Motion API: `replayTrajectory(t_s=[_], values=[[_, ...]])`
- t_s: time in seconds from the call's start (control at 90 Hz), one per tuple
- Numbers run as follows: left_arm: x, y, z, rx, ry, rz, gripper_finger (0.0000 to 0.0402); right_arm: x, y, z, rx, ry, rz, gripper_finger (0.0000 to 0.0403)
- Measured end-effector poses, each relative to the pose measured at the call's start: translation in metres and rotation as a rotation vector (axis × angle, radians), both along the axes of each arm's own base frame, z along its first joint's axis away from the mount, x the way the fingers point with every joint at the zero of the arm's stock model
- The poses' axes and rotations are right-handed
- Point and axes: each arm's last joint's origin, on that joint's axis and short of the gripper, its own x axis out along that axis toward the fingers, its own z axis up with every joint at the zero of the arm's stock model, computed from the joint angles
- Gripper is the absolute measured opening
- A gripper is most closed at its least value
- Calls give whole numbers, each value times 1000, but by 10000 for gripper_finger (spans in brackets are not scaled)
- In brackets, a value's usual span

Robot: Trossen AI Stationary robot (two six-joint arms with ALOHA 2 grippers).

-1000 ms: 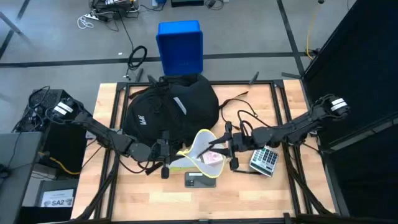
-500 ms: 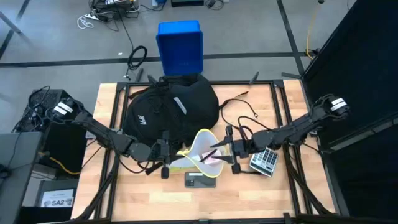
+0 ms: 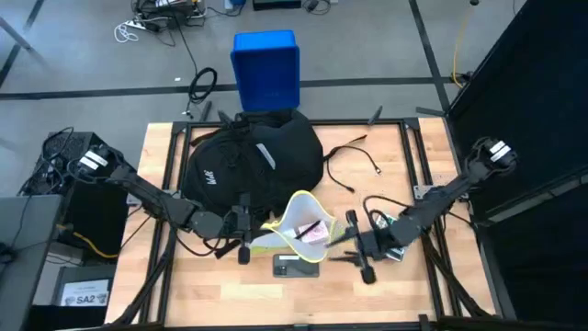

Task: Unpack backpack
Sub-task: Put the pen into the zip bag

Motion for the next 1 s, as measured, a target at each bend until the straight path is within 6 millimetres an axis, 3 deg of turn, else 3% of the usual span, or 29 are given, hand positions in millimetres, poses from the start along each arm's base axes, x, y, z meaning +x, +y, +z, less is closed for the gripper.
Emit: replayTrajectory(t_s=[0.2, 0.5, 0.867, 1.0], values=[[0, 0, 0, 0, 0, 0, 0, -18, 20, -13, 79, 148, -2, 127], [0, 0, 0, 0, 0, 0, 0, -31, 12, -49, 258, 551, -143, 128], [0, 0, 0, 0, 0, 0, 0, -40, 7, -64, 395, 822, -168, 98], [0, 0, 0, 0, 0, 0, 0, -39, 9, -59, 391, 842, -169, 87]])
